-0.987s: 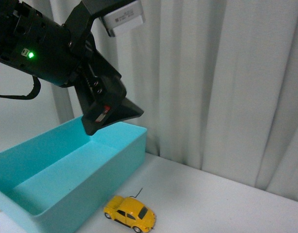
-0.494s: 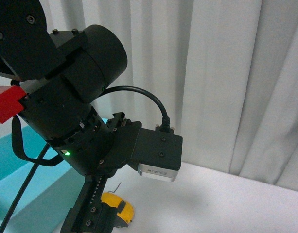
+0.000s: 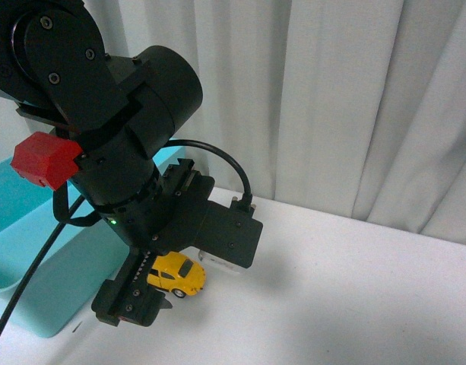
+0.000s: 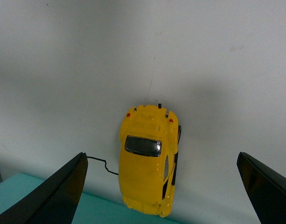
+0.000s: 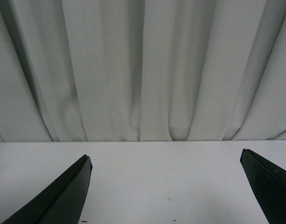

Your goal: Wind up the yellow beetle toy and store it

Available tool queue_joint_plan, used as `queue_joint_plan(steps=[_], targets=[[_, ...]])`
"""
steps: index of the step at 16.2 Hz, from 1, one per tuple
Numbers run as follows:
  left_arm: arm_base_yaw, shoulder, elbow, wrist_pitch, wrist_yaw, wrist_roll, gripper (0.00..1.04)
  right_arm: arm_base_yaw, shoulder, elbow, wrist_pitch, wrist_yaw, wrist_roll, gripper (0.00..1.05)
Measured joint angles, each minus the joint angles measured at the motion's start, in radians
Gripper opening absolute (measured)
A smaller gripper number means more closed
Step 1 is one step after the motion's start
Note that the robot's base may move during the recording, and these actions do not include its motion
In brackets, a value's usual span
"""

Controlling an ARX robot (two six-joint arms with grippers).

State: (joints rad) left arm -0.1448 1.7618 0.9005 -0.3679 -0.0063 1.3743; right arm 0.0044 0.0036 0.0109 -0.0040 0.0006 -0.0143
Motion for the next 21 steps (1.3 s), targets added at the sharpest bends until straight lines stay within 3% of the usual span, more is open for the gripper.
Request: queue_joint_plan(steps=[10,11,15,18,21], targets=[[0.079,0.149,-0.001,0.150,-0.074,0.048,0.98,0.000,0.000,0.000,0.000,0.000,0.000,0.98],[0.084,0.151,-0.001,0.155,-0.080,0.049,0.95,0.000,0.000,0.000,0.000,0.000,0.000,0.98],[0.087,0.158,-0.001,0.158,-0.088,0.047,0.49,0.000,0.000,0.000,0.000,0.000,0.000,0.98],[0.073,0.142,0.005,0.119,-0.069,0.019,0.41,0.000,0.000,0.000,0.000,0.000,0.000,0.98],[0.020,0.068,0.021,-0.005,0.094,-0.098,0.40,0.000,0.000,0.000,0.000,0.000,0.000,0.98]])
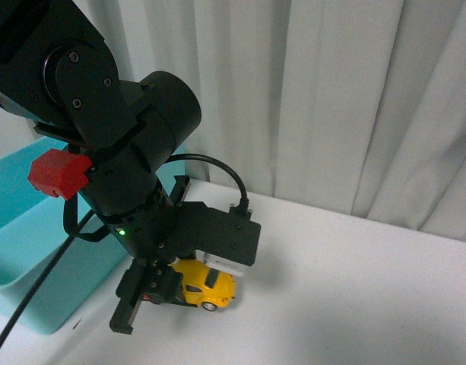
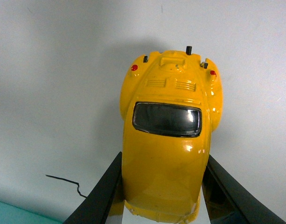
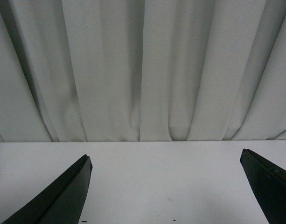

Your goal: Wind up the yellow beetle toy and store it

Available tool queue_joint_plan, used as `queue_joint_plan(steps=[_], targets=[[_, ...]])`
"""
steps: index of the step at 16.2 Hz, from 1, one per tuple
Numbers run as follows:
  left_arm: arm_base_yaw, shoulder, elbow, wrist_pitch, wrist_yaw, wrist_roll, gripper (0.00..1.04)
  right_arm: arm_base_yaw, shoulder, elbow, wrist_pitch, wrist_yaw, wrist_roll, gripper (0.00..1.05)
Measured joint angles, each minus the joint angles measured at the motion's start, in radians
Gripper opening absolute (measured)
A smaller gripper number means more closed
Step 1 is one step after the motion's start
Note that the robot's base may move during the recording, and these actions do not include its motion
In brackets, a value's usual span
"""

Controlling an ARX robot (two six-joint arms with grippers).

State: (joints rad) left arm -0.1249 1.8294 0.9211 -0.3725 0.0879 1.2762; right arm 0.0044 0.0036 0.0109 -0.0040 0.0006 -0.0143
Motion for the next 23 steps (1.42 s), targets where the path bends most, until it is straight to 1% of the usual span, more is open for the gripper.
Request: queue_joint_plan(steps=[1,3,4,5,6,8,9,10,12,14,16,17,18,19,23], targets=[[-0.014,-0.058,0.026,-0.048,0.077,-0.054,0.40,0.000,0.000,0.000,0.000,0.000,0.000,0.98],[-0.012,-0.138,0.067,-0.110,0.183,-0.131,0.40,0.000,0.000,0.000,0.000,0.000,0.000,0.98],[0.015,-0.190,0.097,-0.141,0.262,-0.184,0.40,0.000,0.000,0.000,0.000,0.000,0.000,0.98],[0.062,-0.235,0.132,-0.158,0.327,-0.233,0.40,0.000,0.000,0.000,0.000,0.000,0.000,0.98],[0.100,-0.260,0.158,-0.171,0.352,-0.258,0.40,0.000,0.000,0.000,0.000,0.000,0.000,0.98],[0.219,-0.301,0.212,-0.172,0.382,-0.314,0.40,0.000,0.000,0.000,0.000,0.000,0.000,0.98],[0.314,-0.303,0.246,-0.146,0.352,-0.354,0.40,0.000,0.000,0.000,0.000,0.000,0.000,0.98],[0.377,-0.297,0.259,-0.170,0.322,-0.375,0.40,0.000,0.000,0.000,0.000,0.000,0.000,0.98],[0.510,-0.251,0.259,-0.166,0.212,-0.414,0.40,0.000,0.000,0.000,0.000,0.000,0.000,0.98],[0.594,-0.183,0.250,-0.101,0.111,-0.466,0.40,0.000,0.000,0.000,0.000,0.000,0.000,0.98],[0.620,-0.133,0.250,-0.046,0.063,-0.537,0.40,0.000,0.000,0.000,0.000,0.000,0.000,0.98],[0.623,-0.111,0.250,-0.023,0.060,-0.578,0.40,0.000,0.000,0.000,0.000,0.000,0.000,0.98],[0.617,-0.089,0.249,-0.003,0.039,-0.618,0.40,0.000,0.000,0.000,0.000,0.000,0.000,0.98],[0.604,-0.057,0.245,0.048,0.034,-0.658,0.40,0.000,0.000,0.000,0.000,0.000,0.000,0.98],[0.565,0.051,0.231,0.183,-0.043,-0.720,0.40,0.000,0.000,0.000,0.000,0.000,0.000,0.98]])
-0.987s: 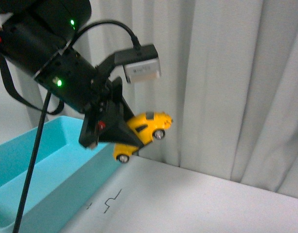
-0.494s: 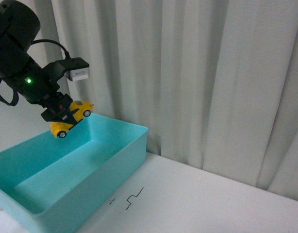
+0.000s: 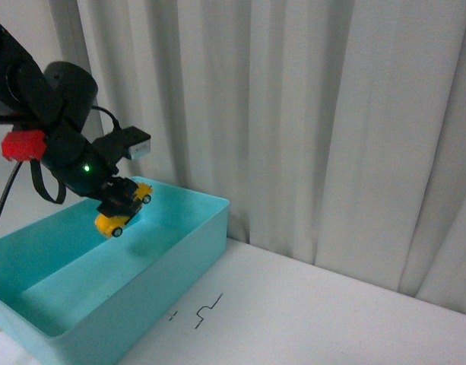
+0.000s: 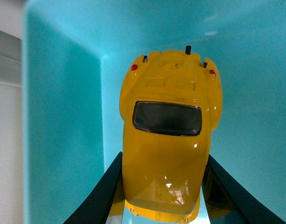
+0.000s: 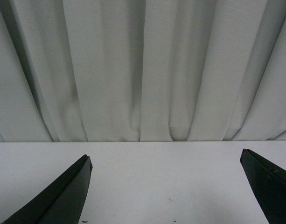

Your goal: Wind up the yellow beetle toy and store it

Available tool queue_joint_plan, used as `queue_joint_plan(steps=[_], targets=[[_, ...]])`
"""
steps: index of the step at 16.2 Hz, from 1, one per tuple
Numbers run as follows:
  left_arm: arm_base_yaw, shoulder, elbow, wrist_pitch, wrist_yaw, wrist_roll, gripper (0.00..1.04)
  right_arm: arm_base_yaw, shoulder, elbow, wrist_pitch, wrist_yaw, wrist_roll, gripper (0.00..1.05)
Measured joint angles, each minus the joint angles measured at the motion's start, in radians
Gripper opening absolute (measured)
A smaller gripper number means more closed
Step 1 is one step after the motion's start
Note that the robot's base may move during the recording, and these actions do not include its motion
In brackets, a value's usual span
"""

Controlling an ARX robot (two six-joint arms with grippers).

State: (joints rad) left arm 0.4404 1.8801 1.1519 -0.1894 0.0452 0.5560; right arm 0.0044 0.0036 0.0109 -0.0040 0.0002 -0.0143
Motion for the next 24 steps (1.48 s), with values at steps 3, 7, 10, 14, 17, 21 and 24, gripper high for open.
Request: queue_joint_plan(steps=[3,7,10,14,17,21,24], targets=[[-0.010,0.092,-0.015,0.058,-0.052,-0.019,0.40,0.000,0.000,0.000,0.000,0.000,0.000,0.98],[0.008,0.171,-0.032,0.143,-0.101,-0.031,0.40,0.000,0.000,0.000,0.000,0.000,0.000,0.98],[0.003,0.183,-0.047,0.172,-0.103,-0.033,0.40,0.000,0.000,0.000,0.000,0.000,0.000,0.98],[-0.005,0.187,-0.061,0.183,-0.106,-0.032,0.40,0.000,0.000,0.000,0.000,0.000,0.000,0.98],[-0.018,0.184,-0.092,0.193,-0.104,-0.033,0.45,0.000,0.000,0.000,0.000,0.000,0.000,0.98],[-0.020,0.182,-0.087,0.148,-0.062,-0.040,0.94,0.000,0.000,0.000,0.000,0.000,0.000,0.98],[-0.040,0.111,-0.104,0.116,-0.001,-0.060,0.98,0.000,0.000,0.000,0.000,0.000,0.000,0.98]])
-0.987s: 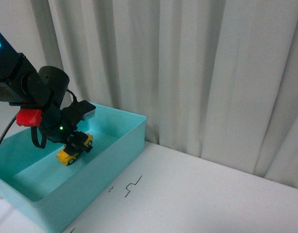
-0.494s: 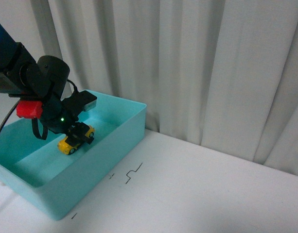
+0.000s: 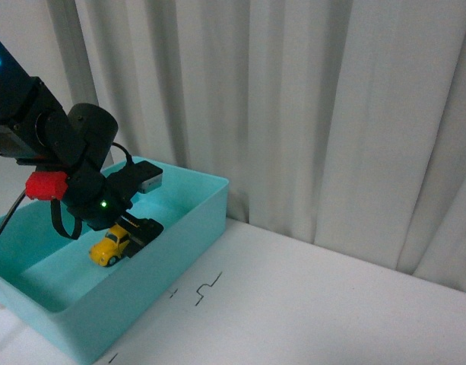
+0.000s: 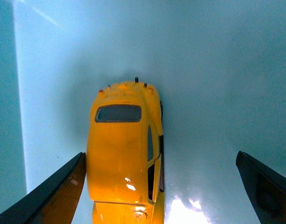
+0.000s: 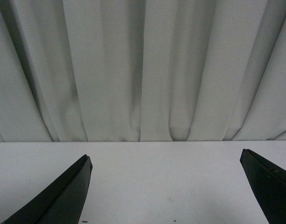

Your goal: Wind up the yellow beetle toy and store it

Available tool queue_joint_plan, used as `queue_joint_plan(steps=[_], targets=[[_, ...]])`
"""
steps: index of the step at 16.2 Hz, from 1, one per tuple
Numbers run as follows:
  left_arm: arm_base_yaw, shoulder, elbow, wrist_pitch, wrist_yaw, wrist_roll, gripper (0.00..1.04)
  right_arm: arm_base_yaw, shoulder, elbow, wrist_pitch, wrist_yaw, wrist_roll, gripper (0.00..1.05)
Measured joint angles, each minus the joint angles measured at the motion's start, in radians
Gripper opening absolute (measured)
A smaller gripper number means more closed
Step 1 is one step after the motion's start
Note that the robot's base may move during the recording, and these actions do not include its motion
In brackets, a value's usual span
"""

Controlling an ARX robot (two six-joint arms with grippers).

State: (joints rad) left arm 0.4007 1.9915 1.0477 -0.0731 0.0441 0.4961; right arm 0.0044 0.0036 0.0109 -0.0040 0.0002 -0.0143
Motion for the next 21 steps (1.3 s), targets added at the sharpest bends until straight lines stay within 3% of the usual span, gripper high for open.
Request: queue_joint_plan(steps=[6,12,16,17,19,21], targets=[[0.028,-0.254,-0.035,-0.061,0.149,0.000,0.98,0.000,0.000,0.000,0.000,0.000,0.000,0.98],[0.132,-0.710,-0.237,-0.019,0.325,0.009,0.98,0.000,0.000,0.000,0.000,0.000,0.000,0.98],[0.148,-1.014,-0.354,-0.091,0.404,0.027,0.98,0.000,0.000,0.000,0.000,0.000,0.000,0.98],[0.159,-1.106,-0.417,0.048,0.460,-0.022,0.93,0.000,0.000,0.000,0.000,0.000,0.000,0.98],[0.085,-1.320,-0.616,0.294,0.438,-0.260,0.72,0.000,0.000,0.000,0.000,0.000,0.000,0.98],[0.000,-1.426,-0.716,0.315,0.374,-0.396,0.54,0.000,0.000,0.000,0.000,0.002,0.000,0.98]])
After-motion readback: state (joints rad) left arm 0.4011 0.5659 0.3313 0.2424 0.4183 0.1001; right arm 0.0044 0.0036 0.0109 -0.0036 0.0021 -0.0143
